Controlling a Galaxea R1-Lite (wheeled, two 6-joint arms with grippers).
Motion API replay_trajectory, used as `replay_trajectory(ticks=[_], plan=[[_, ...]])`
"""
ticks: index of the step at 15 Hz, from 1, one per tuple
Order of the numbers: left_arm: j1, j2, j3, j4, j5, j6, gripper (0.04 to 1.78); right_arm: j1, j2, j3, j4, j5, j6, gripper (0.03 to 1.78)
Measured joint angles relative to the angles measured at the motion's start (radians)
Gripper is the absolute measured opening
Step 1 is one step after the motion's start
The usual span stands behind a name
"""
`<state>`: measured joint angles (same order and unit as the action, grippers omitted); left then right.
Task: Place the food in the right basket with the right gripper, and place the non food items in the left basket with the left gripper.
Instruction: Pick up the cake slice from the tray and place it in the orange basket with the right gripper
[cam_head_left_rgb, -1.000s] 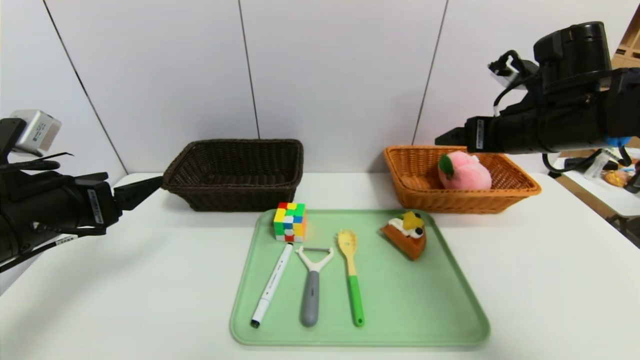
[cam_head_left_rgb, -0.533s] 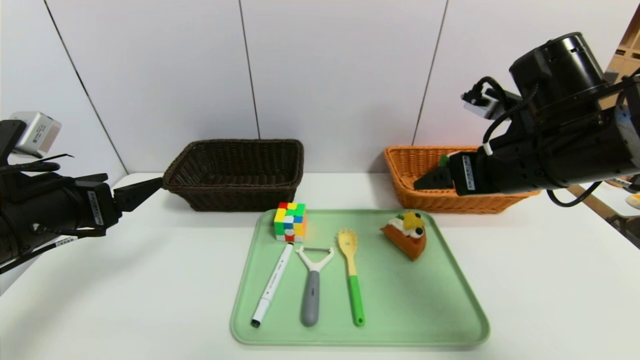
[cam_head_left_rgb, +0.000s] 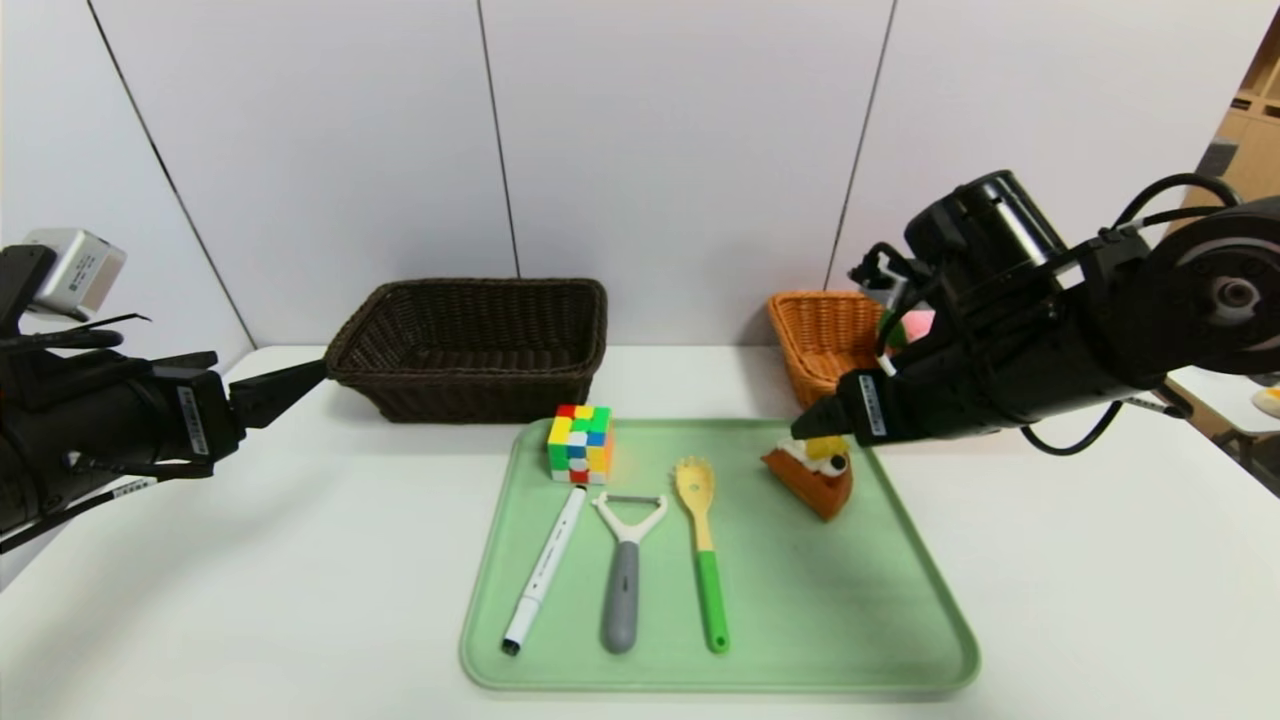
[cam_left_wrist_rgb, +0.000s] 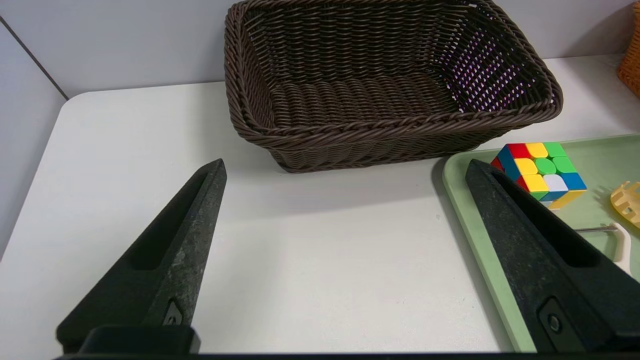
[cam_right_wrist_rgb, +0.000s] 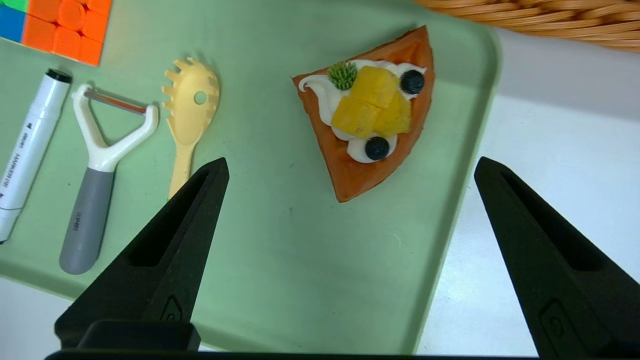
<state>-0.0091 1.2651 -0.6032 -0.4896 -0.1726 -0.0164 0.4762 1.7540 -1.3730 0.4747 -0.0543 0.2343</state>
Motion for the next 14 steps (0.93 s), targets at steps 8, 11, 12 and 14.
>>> replay_trajectory(ticks=[8, 11, 12, 14], plan=[[0.0, -0.001, 0.006, 0.0, 0.0, -0.004, 1.69, -0.001, 0.109, 0.008, -0.049, -0.04, 0.002, 1.69], [0.0, -0.001, 0.012, -0.001, 0.0, -0.004, 1.69, 0.0, 0.146, 0.015, -0.101, -0.039, 0.003, 1.69], [0.0, -0.002, 0.012, -0.001, 0.0, -0.005, 1.69, 0.0, 0.16, 0.015, -0.101, -0.039, 0.003, 1.69], [0.0, -0.003, 0.014, -0.001, 0.001, -0.006, 1.69, -0.001, 0.183, 0.019, -0.102, -0.039, 0.014, 1.69]])
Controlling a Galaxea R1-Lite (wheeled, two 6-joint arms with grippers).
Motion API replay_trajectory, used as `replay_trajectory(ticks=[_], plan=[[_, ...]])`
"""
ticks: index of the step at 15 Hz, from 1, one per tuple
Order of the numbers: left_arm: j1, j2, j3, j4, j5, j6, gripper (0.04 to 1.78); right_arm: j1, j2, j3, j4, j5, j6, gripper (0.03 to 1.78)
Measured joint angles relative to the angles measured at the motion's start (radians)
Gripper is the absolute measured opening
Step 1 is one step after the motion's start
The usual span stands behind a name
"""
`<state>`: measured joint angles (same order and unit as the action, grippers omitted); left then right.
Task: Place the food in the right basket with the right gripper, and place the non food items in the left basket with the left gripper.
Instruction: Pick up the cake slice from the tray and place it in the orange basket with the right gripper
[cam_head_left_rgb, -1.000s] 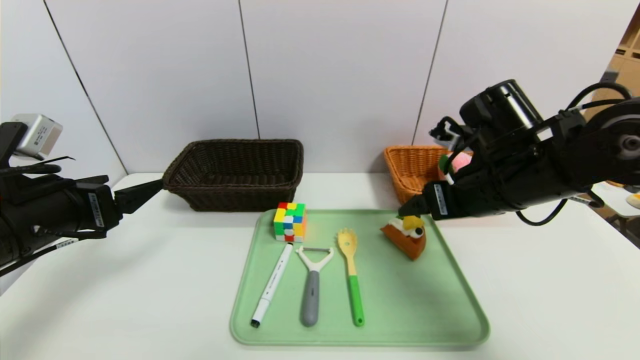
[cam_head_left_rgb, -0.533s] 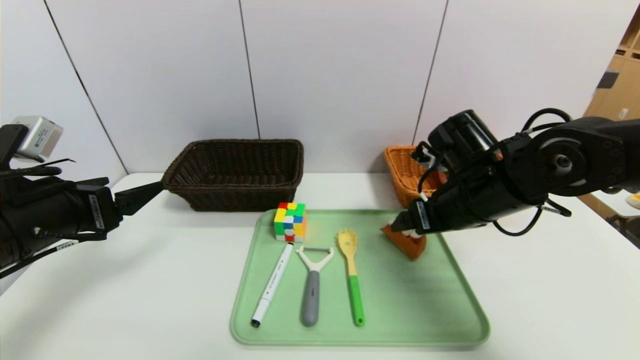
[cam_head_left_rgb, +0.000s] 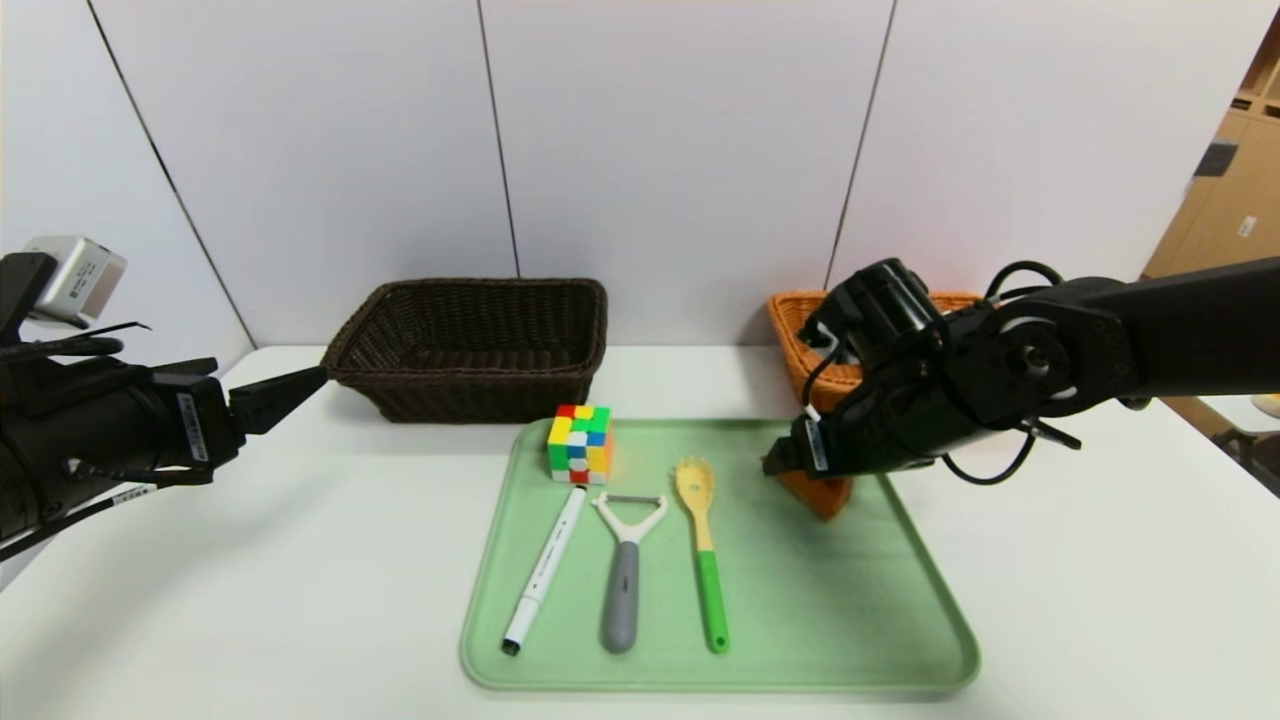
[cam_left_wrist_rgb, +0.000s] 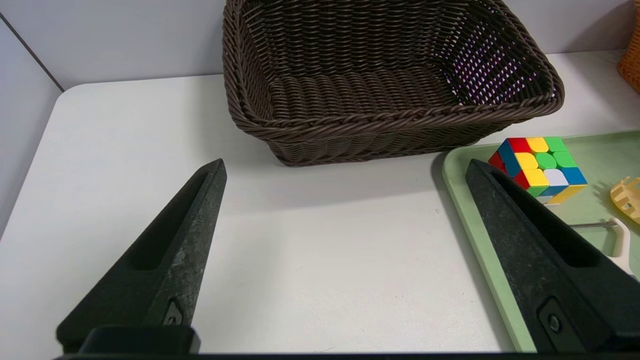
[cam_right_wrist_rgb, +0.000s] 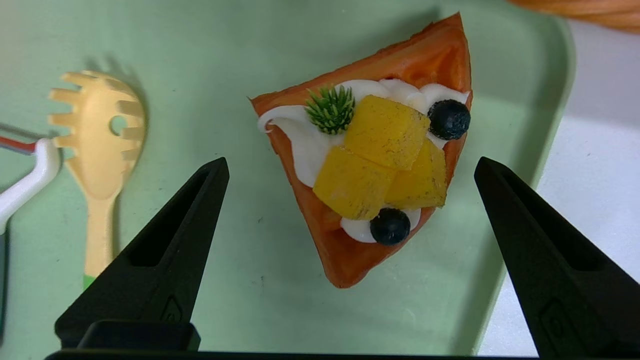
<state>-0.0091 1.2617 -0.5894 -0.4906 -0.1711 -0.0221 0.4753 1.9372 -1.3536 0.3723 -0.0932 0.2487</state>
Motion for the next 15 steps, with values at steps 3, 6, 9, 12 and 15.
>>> replay_trajectory(ticks=[3, 6, 9, 12, 15], plan=[[0.0, 0.0, 0.001, 0.0, 0.0, 0.0, 1.69, -0.002, 0.027, 0.005, -0.015, -0.001, 0.015, 1.69], [0.0, 0.0, 0.003, 0.0, 0.0, 0.0, 1.69, -0.006, 0.045, 0.014, -0.071, -0.002, 0.036, 1.69], [0.001, 0.0, 0.006, 0.0, 0.0, 0.0, 1.69, -0.007, 0.048, 0.042, -0.131, -0.001, 0.032, 1.31], [0.001, 0.0, 0.001, 0.0, 0.0, 0.003, 1.69, -0.008, 0.046, 0.049, -0.126, -0.001, 0.031, 1.03], [0.0, 0.002, 0.0, -0.012, -0.001, 0.005, 1.69, -0.006, 0.041, 0.051, -0.126, -0.003, 0.029, 0.92]])
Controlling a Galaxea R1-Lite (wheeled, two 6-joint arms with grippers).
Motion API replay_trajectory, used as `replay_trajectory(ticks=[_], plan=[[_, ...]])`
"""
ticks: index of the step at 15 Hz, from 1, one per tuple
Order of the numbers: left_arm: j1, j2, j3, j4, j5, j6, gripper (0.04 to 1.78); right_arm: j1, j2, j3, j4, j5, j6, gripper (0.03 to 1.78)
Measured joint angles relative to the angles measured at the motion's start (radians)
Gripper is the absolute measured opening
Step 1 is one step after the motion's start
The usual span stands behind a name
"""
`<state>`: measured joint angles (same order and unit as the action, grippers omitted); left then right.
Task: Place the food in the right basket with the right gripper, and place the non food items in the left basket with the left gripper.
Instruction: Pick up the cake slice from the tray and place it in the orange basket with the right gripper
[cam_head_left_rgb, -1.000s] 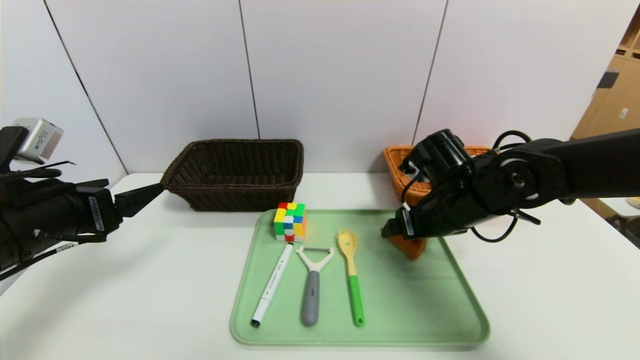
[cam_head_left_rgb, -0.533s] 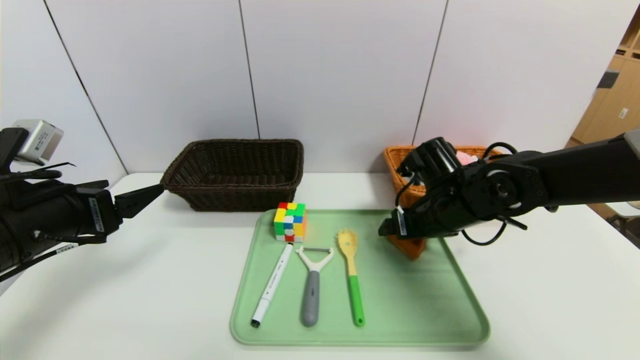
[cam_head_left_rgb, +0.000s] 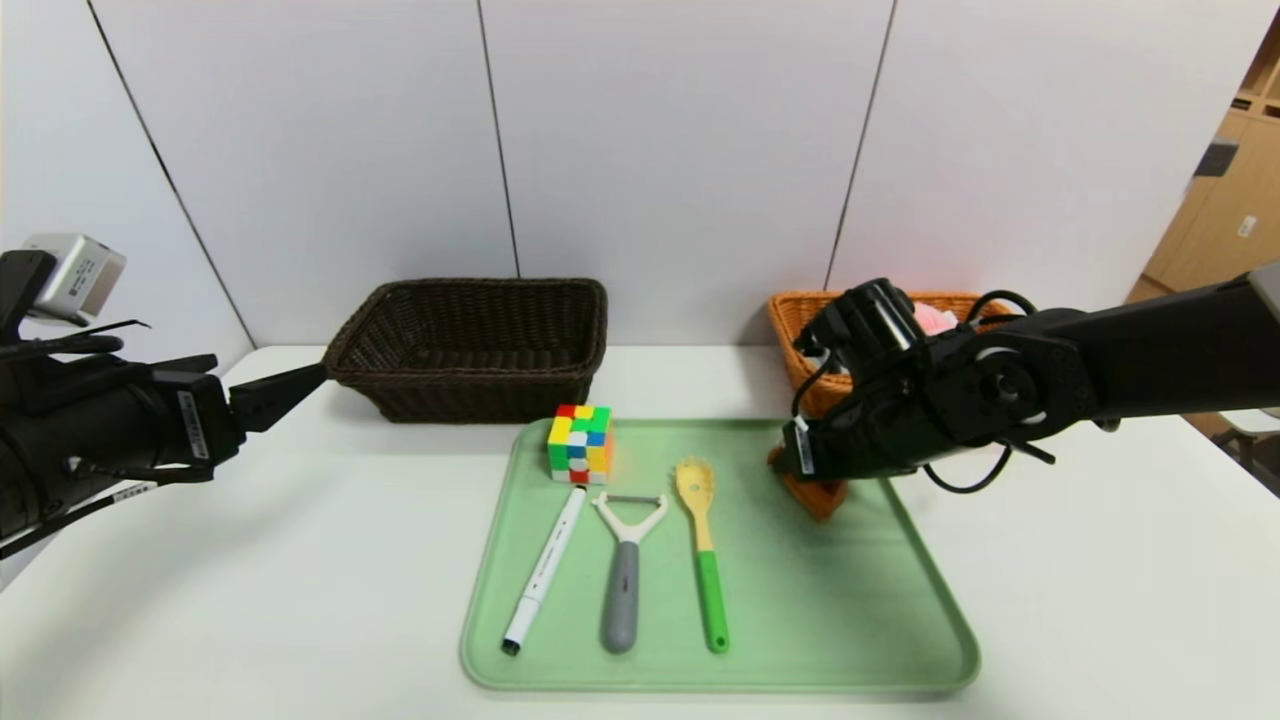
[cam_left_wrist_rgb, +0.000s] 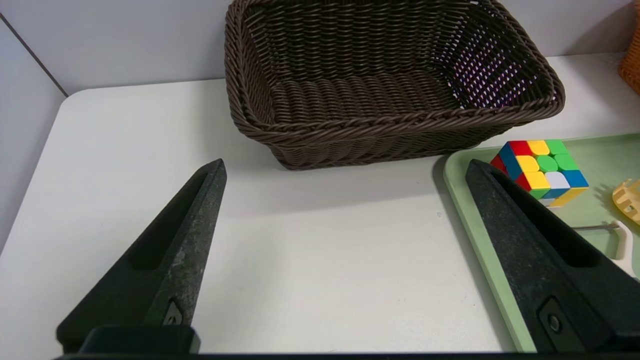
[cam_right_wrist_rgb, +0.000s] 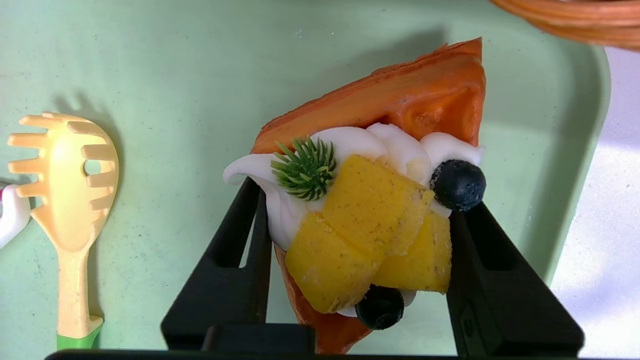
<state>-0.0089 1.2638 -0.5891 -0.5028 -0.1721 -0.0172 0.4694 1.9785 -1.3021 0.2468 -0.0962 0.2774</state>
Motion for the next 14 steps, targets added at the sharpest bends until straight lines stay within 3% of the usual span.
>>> replay_trajectory(ticks=[7, 9, 11, 14], plan=[[0.0, 0.002, 0.003, 0.0, 0.0, 0.0, 1.69, 0.05, -0.124, 0.042, -0.039, 0.0, -0.018, 0.86], [0.0, 0.004, 0.001, 0.0, 0.0, 0.001, 1.69, 0.069, -0.187, 0.058, -0.154, 0.0, -0.058, 0.86], [0.0, 0.005, 0.0, 0.0, 0.0, 0.001, 1.69, 0.064, -0.231, 0.07, -0.309, -0.001, -0.136, 0.86], [0.0, 0.009, 0.0, 0.0, 0.0, 0.0, 1.69, -0.008, -0.244, 0.051, -0.414, -0.021, -0.214, 0.86]])
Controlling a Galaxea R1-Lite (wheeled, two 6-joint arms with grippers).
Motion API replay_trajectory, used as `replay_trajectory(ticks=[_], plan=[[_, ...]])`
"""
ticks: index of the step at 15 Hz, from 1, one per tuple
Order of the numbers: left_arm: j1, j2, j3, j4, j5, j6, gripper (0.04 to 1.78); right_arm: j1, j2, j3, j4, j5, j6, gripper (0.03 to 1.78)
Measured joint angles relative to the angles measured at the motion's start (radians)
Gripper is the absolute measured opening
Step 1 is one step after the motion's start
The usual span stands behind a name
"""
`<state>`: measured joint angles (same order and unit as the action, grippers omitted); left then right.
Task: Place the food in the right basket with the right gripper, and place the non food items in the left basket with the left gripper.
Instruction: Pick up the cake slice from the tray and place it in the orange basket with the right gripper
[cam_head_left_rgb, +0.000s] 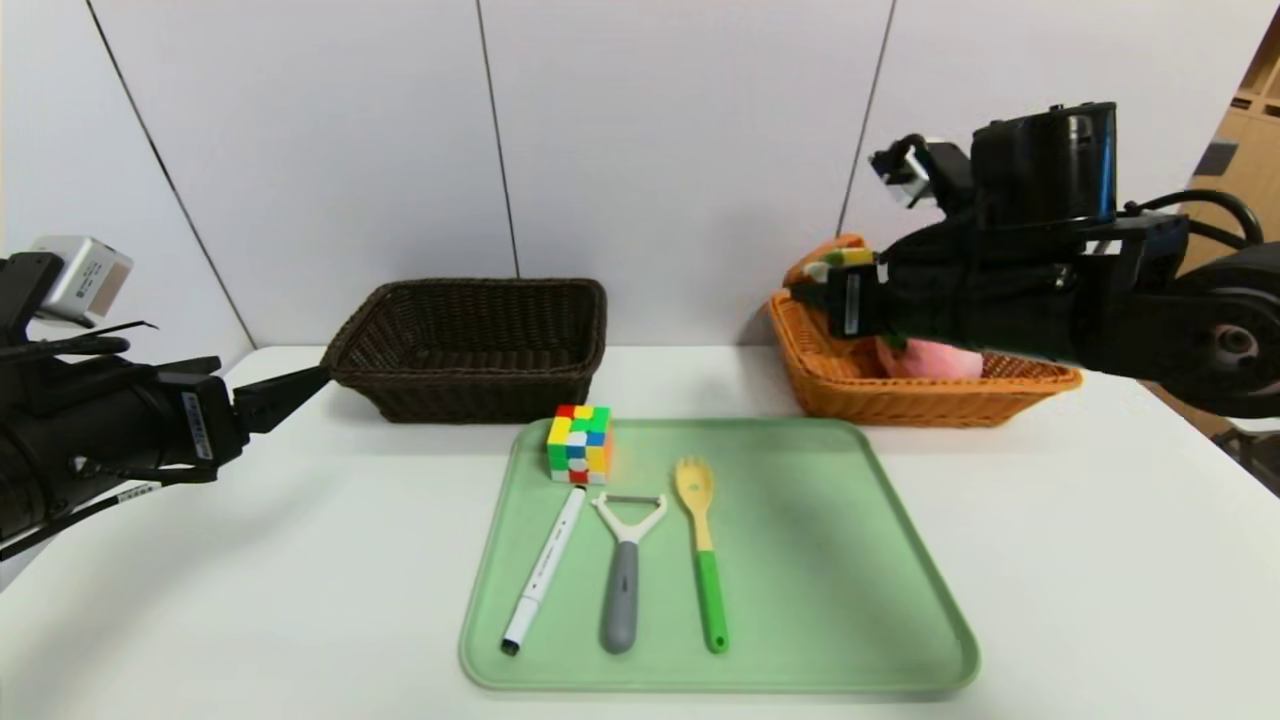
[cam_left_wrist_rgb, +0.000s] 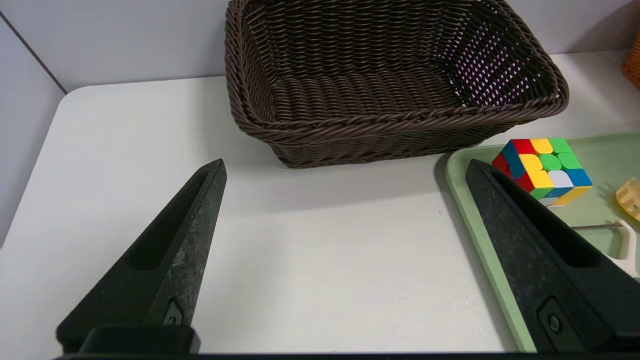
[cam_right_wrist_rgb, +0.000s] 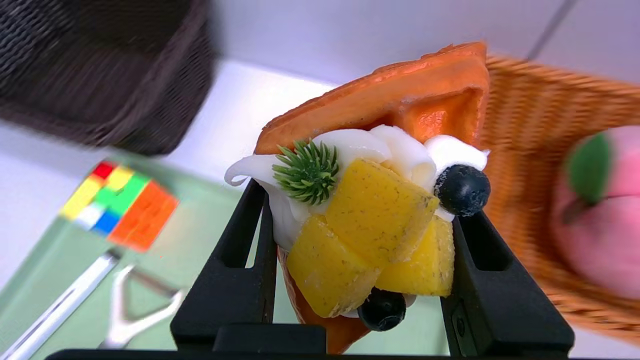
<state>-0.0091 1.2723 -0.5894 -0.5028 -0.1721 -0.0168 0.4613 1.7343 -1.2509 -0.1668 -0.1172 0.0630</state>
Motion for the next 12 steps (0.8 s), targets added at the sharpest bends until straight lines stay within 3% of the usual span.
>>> replay_trajectory(ticks=[6, 12], plan=[[0.0, 0.004, -0.001, 0.0, 0.0, -0.003, 1.69, -0.16, 0.136, -0.134, 0.032, -0.008, -0.076, 0.86], [0.0, 0.005, 0.0, 0.0, 0.0, -0.006, 1.69, -0.197, 0.325, -0.213, 0.042, -0.067, -0.086, 0.86]])
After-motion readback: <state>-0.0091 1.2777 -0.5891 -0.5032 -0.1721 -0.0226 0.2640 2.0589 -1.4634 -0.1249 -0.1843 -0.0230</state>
